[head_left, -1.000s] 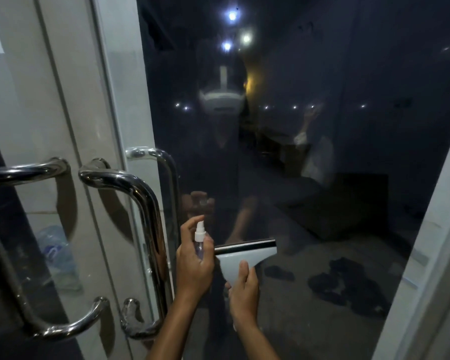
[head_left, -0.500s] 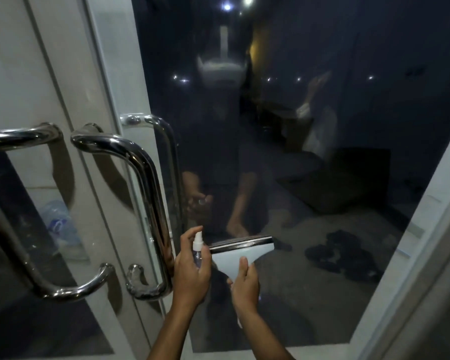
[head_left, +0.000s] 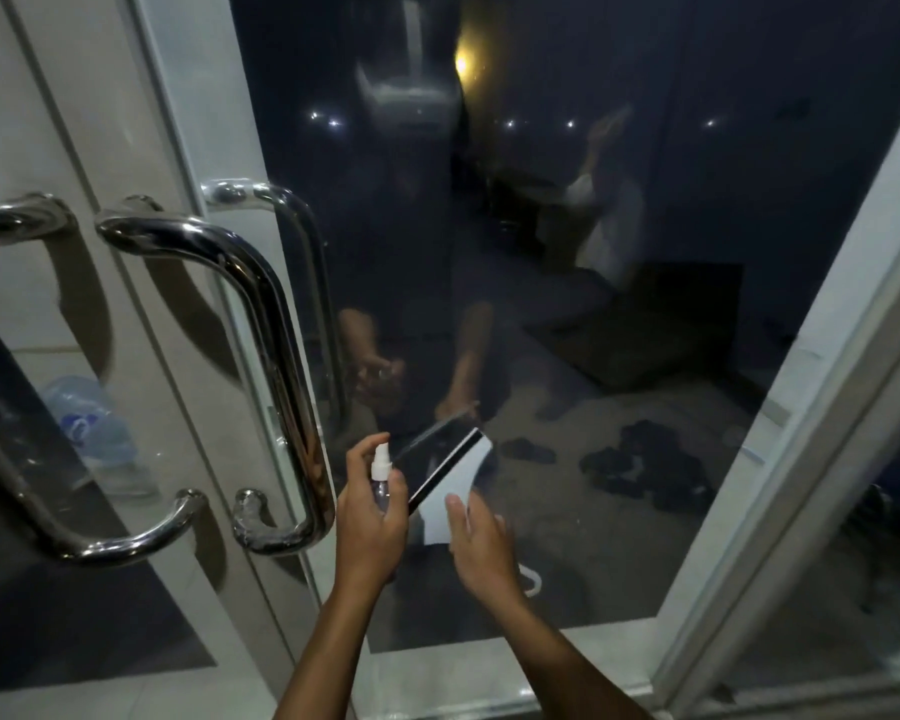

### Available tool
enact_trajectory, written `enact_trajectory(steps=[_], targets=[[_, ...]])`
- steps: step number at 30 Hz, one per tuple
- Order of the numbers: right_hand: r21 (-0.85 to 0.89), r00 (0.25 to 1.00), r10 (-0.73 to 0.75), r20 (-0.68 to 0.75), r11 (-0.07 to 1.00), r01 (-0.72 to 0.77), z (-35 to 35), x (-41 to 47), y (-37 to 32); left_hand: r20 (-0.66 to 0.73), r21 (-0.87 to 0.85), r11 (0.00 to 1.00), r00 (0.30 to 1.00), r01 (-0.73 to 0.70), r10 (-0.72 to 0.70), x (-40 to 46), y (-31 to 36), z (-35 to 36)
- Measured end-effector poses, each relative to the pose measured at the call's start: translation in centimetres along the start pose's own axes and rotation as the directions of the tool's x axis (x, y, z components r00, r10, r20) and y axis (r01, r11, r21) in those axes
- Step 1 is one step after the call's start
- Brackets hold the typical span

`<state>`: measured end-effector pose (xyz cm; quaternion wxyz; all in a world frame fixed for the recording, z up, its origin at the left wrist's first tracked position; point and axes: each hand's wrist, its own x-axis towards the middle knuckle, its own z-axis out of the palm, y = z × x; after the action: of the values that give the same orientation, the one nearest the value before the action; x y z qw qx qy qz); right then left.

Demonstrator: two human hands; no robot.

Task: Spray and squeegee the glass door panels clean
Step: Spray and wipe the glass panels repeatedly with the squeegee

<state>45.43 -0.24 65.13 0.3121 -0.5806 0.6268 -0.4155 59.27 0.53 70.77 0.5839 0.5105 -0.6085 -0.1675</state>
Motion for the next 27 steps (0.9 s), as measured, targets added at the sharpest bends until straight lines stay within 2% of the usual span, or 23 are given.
enact_trajectory(steps=[3, 7, 10, 14, 20, 23, 27], targets=[[-0.203, 0.994, -0.017, 0.111, 0.978, 0.039, 0.2, -0.4, -0.1, 0.027, -0.010, 1.000, 0.999, 0.023, -0.023, -1.0, -0.3, 0.2], [-0.360, 0.980, -0.033, 0.196, 0.927, 0.103, 0.0, -1.0, -0.5, 0.072, -0.015, 0.998, 0.996, 0.060, -0.059, -2.3, -1.3, 0.1], [-0.412, 0.973, -0.038, 0.226, 0.902, 0.131, -0.4, -1.6, -0.3, 0.087, -0.005, 0.998, 0.994, 0.070, -0.069, -2.9, -1.3, 0.2], [-0.401, 0.961, -0.046, 0.273, 0.903, 0.157, -2.4, -1.8, 1.3, 0.042, -0.004, 0.999, 0.998, 0.039, -0.039, -2.2, -0.2, 0.8], [-0.443, 0.952, -0.231, 0.201, 0.845, 0.299, -8.6, 0.6, -0.1, -0.038, -0.049, 0.993, 0.993, -0.110, 0.108, 2.8, 4.5, 1.6], [-0.411, 0.909, -0.396, 0.133, 0.812, 0.414, -12.8, 3.3, -4.6, -0.107, -0.063, 0.974, 0.972, -0.219, 0.211, 7.6, 8.7, 1.4], [-0.524, 0.810, -0.587, 0.015, 0.685, 0.506, -18.5, 7.4, -13.3, -0.171, -0.071, 0.929, 0.922, -0.363, 0.347, 15.0, 15.6, -0.4]])
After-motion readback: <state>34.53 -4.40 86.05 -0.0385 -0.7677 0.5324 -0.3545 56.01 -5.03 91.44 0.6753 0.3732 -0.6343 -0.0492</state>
